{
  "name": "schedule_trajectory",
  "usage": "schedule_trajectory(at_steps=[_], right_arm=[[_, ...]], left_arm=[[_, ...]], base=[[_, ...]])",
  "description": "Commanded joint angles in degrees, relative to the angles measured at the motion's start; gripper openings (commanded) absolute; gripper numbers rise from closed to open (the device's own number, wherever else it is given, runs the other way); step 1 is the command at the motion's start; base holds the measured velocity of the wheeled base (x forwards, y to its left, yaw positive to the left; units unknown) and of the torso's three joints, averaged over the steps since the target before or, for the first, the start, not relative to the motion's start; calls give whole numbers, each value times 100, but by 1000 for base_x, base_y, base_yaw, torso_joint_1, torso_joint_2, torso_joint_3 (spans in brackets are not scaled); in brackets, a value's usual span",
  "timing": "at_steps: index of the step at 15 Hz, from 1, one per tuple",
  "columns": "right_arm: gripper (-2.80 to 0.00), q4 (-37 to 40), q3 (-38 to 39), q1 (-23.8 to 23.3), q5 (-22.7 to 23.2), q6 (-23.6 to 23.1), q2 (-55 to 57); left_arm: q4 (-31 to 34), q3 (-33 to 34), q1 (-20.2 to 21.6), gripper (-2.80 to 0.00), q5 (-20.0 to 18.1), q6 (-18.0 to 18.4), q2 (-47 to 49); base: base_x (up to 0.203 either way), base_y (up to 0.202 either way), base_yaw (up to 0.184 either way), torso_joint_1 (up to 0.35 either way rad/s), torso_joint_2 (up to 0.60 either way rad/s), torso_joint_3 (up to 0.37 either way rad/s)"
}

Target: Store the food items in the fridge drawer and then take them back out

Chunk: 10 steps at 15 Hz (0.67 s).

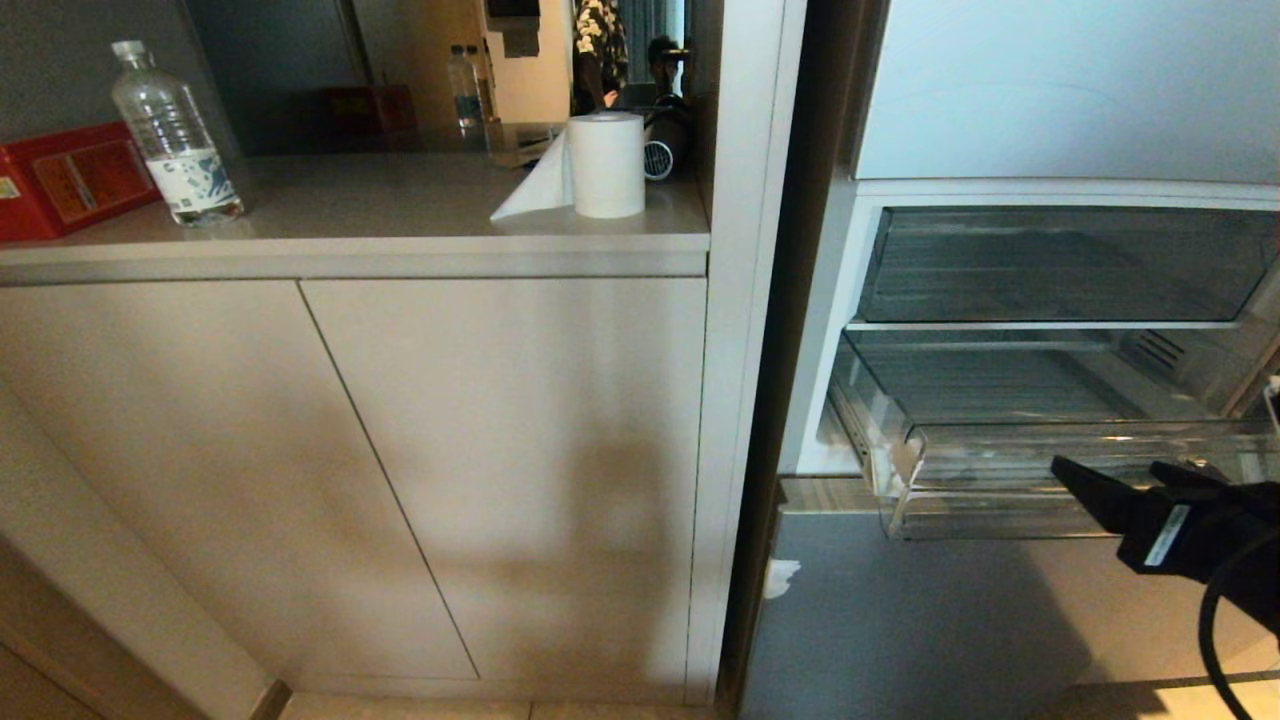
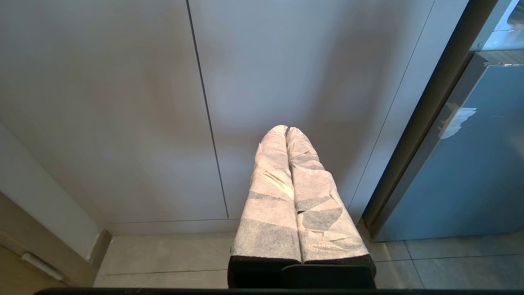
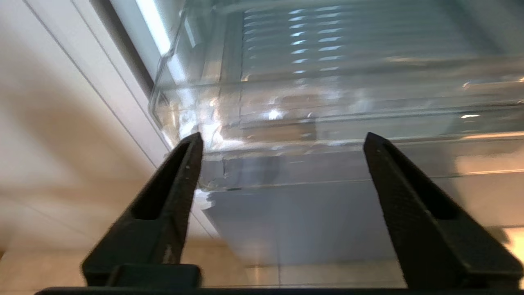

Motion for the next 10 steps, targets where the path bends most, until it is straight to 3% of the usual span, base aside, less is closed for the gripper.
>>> schedule_trajectory(at_steps=[1,10], right_arm=[[0,1139,-706,-120,-31,2,-501],[0,3548,-3539,-371,-123,-18,1980]], left_arm=[[1,-1,-1,-280,4,-1,-11],[1,-1,-1,-280,4,-1,-11]], base=[[0,0,0,0,0,0],[0,0,0,0,0,0]])
